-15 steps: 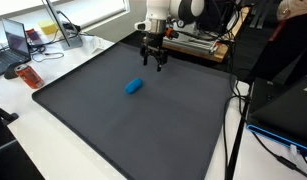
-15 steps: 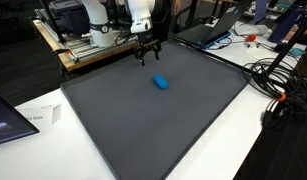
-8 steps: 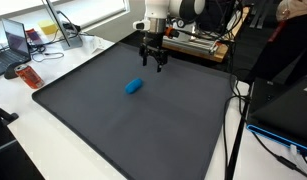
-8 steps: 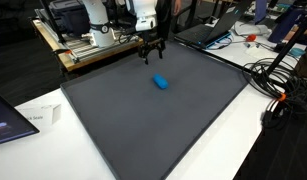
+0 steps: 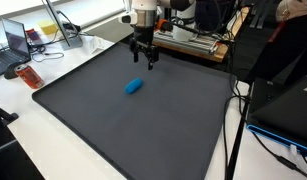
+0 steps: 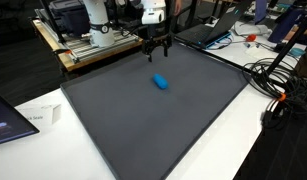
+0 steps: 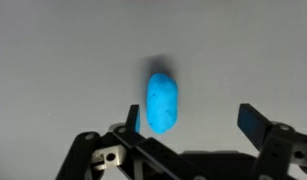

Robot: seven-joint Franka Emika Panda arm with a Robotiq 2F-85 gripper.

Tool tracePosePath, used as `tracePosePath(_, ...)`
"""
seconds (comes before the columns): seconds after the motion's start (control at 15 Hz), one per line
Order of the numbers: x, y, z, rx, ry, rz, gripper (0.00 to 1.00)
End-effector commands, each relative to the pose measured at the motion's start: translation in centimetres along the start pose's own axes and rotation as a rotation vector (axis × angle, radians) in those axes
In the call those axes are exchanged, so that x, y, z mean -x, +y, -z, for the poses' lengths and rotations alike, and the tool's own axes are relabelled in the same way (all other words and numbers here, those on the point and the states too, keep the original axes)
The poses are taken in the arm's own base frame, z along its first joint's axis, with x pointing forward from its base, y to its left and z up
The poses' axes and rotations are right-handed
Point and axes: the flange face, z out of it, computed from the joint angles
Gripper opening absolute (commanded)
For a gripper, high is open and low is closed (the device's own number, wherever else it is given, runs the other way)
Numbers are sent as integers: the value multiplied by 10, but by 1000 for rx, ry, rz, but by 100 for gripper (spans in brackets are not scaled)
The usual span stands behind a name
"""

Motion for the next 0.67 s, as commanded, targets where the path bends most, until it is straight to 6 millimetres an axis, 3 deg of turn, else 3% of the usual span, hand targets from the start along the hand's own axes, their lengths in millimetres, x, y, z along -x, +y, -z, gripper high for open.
tracePosePath(0.0,-24,3,19,29,-53,-46,100)
tracePosePath(0.33,-40,17,26,23,-104,-54,100)
tracePosePath(0.6,-47,26,10,-14,-144,-31,100)
